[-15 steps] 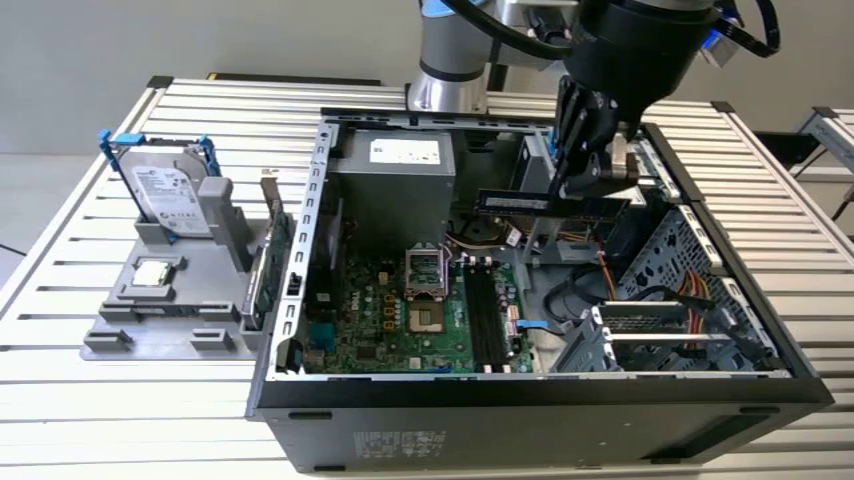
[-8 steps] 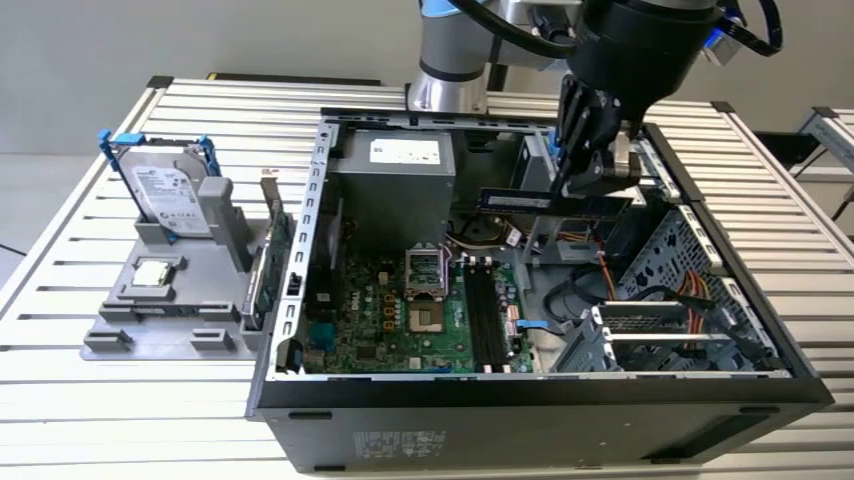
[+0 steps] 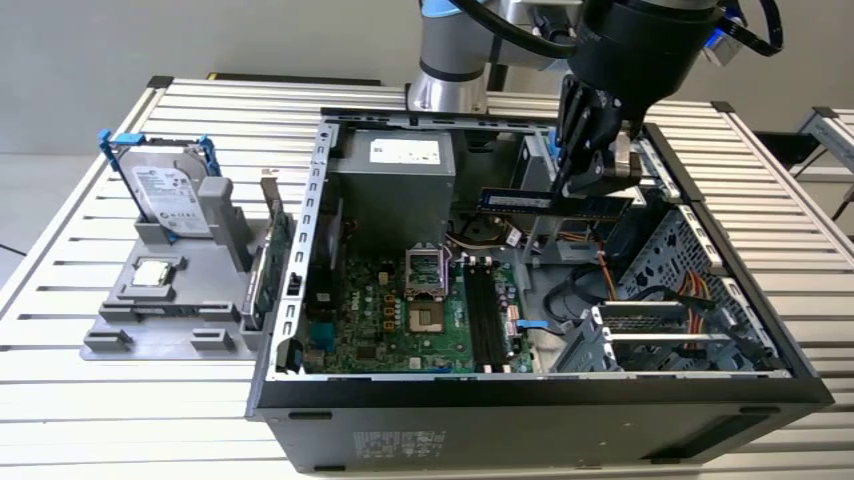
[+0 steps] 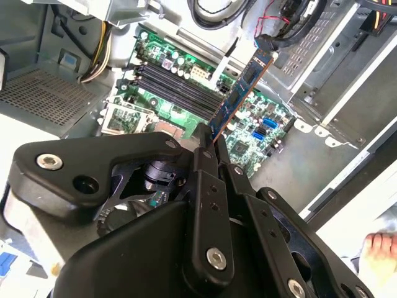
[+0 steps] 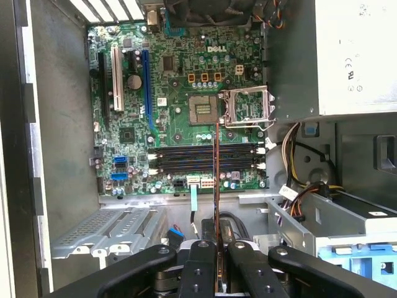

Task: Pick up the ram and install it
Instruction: 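Insert the ram into the slot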

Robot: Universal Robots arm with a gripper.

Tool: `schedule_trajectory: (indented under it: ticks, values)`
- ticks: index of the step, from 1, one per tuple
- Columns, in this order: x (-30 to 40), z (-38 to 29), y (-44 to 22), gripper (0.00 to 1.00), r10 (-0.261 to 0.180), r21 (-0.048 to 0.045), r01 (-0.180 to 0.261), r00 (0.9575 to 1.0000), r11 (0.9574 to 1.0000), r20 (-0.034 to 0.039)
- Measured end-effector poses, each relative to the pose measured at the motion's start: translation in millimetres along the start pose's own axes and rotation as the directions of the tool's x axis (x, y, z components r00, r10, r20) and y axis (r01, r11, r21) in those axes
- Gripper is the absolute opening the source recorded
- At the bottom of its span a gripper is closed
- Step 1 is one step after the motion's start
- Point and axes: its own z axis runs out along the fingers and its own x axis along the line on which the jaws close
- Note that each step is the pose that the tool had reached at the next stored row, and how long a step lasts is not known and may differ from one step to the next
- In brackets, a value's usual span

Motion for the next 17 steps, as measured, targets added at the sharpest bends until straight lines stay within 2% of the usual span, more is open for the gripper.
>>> schedule_trajectory:
  ticks: [8,17]
  values:
    - [0.0,0.0,-0.1,0.00,0.007,0.0000,-0.007,1.0000,1.0000,0.0001]
    - [0.0,0.0,-0.1,0.00,0.066,0.0000,-0.066,0.9978,0.9978,0.0011]
